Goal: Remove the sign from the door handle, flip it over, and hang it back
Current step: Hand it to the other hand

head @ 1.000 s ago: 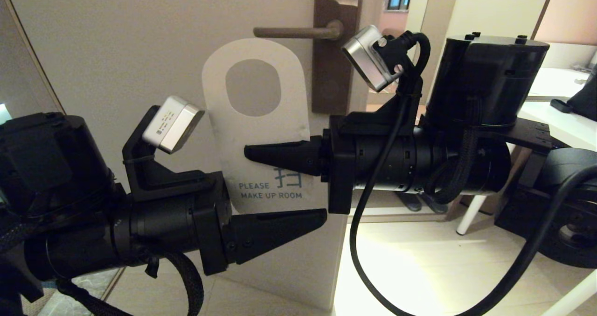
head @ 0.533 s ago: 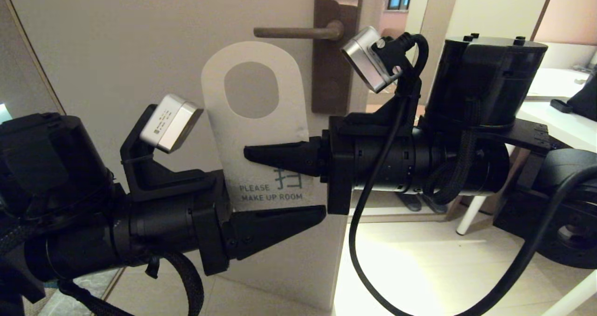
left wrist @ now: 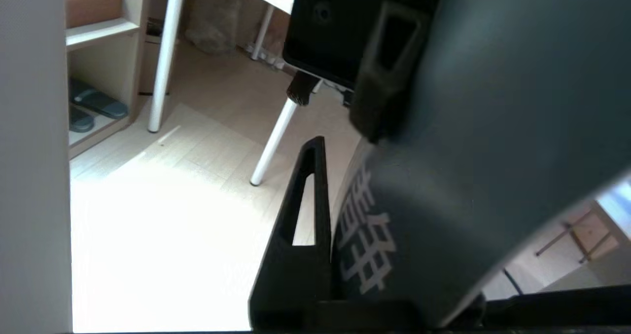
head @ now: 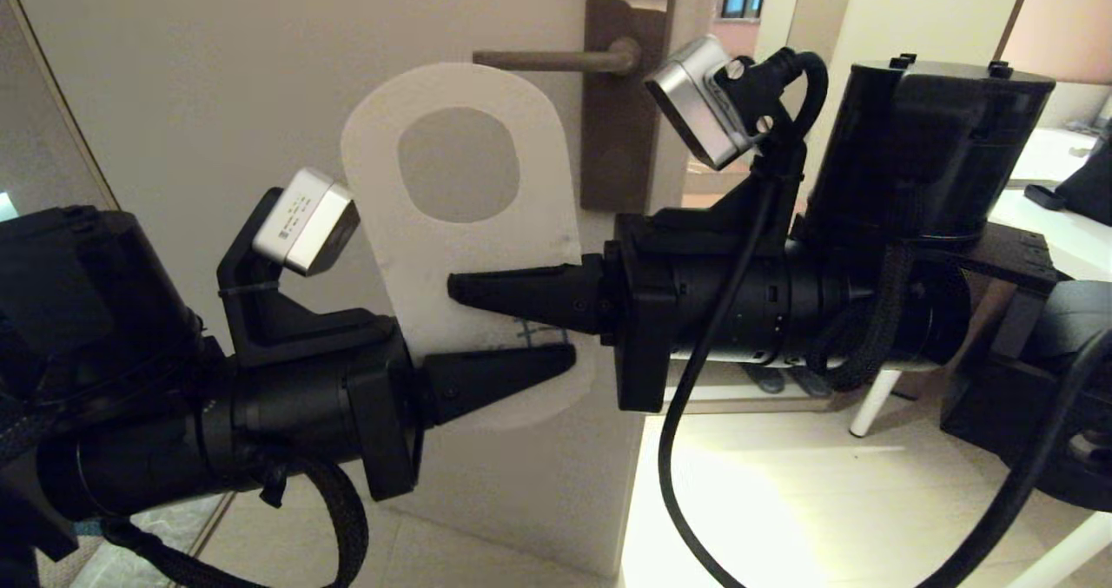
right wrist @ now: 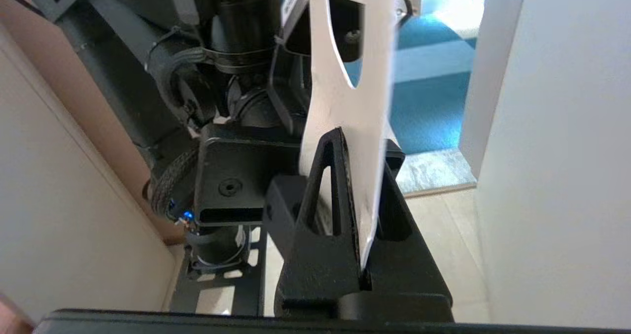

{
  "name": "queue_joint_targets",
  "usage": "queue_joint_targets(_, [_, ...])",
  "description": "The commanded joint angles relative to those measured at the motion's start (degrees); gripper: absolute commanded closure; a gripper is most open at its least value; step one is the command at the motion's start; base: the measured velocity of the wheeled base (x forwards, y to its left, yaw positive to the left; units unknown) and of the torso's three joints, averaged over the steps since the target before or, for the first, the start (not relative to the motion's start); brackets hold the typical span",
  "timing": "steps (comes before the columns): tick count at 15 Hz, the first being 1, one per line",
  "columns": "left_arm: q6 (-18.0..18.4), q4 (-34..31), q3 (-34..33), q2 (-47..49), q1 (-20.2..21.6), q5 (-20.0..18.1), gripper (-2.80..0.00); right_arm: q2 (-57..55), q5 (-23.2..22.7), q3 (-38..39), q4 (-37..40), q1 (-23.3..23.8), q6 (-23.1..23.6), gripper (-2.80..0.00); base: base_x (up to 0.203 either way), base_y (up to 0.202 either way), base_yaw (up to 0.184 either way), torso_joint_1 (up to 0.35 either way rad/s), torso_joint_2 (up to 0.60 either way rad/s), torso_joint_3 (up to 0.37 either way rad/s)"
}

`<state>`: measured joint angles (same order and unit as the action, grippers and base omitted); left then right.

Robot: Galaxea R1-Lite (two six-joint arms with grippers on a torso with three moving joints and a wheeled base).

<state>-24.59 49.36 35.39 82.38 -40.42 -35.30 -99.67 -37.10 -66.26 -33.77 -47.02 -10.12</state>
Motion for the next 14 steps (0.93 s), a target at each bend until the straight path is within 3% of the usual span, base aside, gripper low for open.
queue_joint_targets(1, [0.0, 0.5, 0.0, -0.4, 0.0, -0.2, 0.0, 0.1, 0.0, 0.1, 0.0, 0.0, -0.1, 0.0, 0.0, 0.0, 0.0, 0.0, 0.0, 0.0])
queue_joint_targets(7, [0.0, 0.5, -0.3, -1.1, -0.4, -0.2, 0.0, 0.3, 0.3, 0.9, -0.1, -1.2, 0.0, 0.0, 0.0, 0.0, 0.0, 0.0, 0.0, 0.0])
queue_joint_targets(8, [0.0, 0.5, -0.6, -1.3, -0.4, -0.2, 0.0, 0.6, 0.4, 1.2, -0.1, -1.2, 0.1, -2.8, 0.0, 0.0, 0.0, 0.0, 0.0, 0.0])
queue_joint_targets(14, [0.0, 0.5, -1.1, -1.6, -0.4, -0.2, 0.0, 1.4, 0.4, 3.2, -0.1, -1.1, 0.0, -2.8, 0.0, 0.0, 0.0, 0.0, 0.0, 0.0])
